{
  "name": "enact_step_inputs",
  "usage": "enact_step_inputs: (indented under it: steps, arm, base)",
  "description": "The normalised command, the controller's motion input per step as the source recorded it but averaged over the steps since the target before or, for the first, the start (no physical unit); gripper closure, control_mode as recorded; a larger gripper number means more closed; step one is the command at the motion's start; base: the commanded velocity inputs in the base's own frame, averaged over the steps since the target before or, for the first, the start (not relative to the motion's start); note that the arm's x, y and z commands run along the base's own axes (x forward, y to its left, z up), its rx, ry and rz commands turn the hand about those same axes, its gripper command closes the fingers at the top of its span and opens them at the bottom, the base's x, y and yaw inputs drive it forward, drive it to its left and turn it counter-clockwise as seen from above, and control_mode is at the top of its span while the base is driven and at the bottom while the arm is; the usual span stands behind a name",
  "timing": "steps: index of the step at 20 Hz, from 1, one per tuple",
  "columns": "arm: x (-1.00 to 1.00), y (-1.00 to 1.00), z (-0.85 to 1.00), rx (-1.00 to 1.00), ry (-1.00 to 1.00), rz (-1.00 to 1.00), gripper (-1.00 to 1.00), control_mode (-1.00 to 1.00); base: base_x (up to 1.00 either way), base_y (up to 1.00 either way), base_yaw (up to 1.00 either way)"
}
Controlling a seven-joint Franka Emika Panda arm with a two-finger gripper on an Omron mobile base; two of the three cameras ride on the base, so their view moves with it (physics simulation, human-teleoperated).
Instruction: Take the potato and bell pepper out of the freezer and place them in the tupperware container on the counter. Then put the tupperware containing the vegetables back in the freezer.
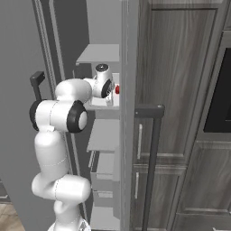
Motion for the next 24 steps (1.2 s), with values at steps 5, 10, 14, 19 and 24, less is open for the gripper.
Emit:
enact_step_inputs:
  steps: [5,10,14,19,24]
  arm:
    - [0.3,0.0,-0.16,0.01,-0.09,0.0,1.0,-1.0]
    - [0.24,0.0,-0.17,0.02,-0.09,0.0,1.0,-1.0]
    - [0.0,-0.03,-0.15,0.02,-0.15,0.0,-1.0,-1.0]
    - [-0.32,-0.16,-0.2,0.04,-0.21,0.0,-1.0,-1.0]
    - [-0.18,-0.15,0.11,0.07,-0.12,-0.02,-1.0,-1.0]
  base:
    - [0.0,0.0,0.0]
    - [0.0,0.0,0.0]
    - [0.0,0.0,0.0]
    - [0.0,0.0,0.0]
    - [0.0,0.0,0.0]
